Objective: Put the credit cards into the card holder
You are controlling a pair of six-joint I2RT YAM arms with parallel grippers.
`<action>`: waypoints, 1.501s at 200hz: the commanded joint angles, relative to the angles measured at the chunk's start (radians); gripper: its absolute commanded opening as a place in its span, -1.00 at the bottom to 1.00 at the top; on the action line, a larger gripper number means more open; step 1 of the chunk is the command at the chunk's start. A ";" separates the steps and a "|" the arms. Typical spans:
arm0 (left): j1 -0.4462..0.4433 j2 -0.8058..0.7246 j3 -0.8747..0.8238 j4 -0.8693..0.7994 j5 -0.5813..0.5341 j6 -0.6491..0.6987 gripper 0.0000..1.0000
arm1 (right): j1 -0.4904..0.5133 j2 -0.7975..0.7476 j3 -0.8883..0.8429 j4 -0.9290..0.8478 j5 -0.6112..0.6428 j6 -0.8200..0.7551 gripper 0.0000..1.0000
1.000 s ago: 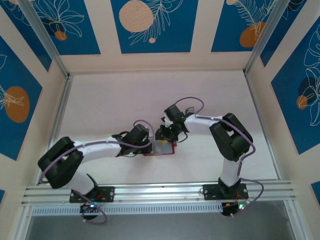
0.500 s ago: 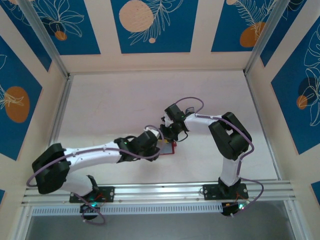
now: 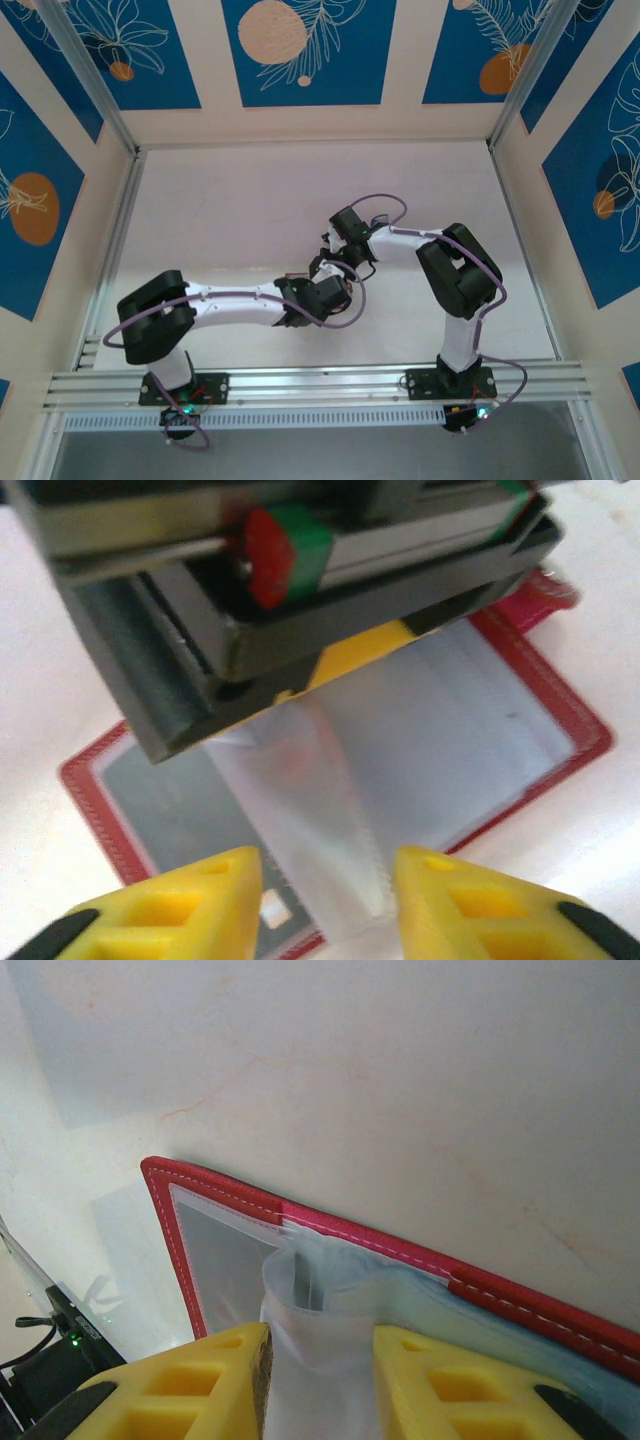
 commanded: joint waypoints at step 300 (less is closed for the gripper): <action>-0.005 0.131 0.027 -0.054 0.009 -0.245 -1.00 | -0.104 -0.384 -0.090 -0.130 0.127 0.022 -0.15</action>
